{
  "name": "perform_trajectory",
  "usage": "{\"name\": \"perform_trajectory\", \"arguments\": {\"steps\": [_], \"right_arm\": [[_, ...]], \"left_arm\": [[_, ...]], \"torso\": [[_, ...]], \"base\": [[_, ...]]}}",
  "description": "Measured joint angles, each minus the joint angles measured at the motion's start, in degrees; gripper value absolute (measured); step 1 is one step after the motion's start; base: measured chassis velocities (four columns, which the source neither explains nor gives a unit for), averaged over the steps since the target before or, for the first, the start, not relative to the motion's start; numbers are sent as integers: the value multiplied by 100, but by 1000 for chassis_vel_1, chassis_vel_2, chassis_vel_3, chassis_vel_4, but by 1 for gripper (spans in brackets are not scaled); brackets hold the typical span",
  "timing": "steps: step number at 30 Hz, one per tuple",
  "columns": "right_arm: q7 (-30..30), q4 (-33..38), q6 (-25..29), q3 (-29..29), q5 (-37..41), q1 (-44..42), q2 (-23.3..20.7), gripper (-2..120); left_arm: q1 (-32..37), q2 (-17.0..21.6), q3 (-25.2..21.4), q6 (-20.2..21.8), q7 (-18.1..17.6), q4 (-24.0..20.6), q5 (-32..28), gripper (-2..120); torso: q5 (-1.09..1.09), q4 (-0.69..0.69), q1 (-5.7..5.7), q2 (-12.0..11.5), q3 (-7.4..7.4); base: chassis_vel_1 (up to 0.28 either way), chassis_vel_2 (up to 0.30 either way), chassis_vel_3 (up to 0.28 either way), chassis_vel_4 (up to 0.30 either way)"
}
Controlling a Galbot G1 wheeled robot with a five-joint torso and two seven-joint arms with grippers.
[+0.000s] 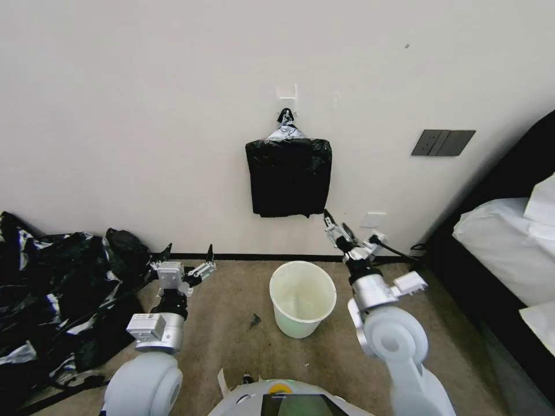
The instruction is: Place a trash bag onto the trash bin.
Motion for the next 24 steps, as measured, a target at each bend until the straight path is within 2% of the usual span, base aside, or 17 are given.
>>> {"name": "perform_trajectory", "arguments": {"steps": [1,3,5,6,8,9,11,15,18,24], "right_arm": [[0,0,0,0,0,0,0,100],[164,-248,20,-134,1060,621,-162,100],[233,-332,29,-180,1362,825,-183,100],[360,-495,60,-277,1839,1204,-189,100],[554,-774,121,-441,2418,1783,-110,100],[554,-774,121,-441,2418,1783,-110,100],[677,-1176,175,-615,2783,2447,111,100],[685,-1614,243,-770,2827,2970,347,100],[676,-2293,339,-886,2791,3564,670,100],[672,-2841,506,-811,2690,4132,986,100]], "left_arm": [[0,0,0,0,0,0,0,100],[104,48,29,-64,-5,0,2,100],[125,50,32,-75,-5,0,4,100],[163,50,33,-99,-3,0,7,100],[183,48,19,-112,0,0,11,100],[183,48,19,-112,0,0,11,100],[215,26,-11,-121,0,1,13,100],[279,-64,-11,-122,-2,3,12,100],[431,-180,-30,-115,1,6,24,100],[727,-291,-114,-155,1,9,119,100]], "torso": [[0,0,0,0,0],[0,2,0,0,0],[0,2,0,0,0],[0,2,0,0,0],[-1,2,0,0,0],[-1,2,0,0,0],[-2,3,0,0,0],[-1,2,0,0,0],[-1,2,0,0,1],[-2,1,0,0,1]], "base": [[0,0,0,0],[0,0,0,0],[0,0,0,0],[0,0,0,0],[0,0,0,0],[0,0,0,0],[0,0,0,0],[0,0,0,0],[0,0,0,0],[0,0,0,0]]}}
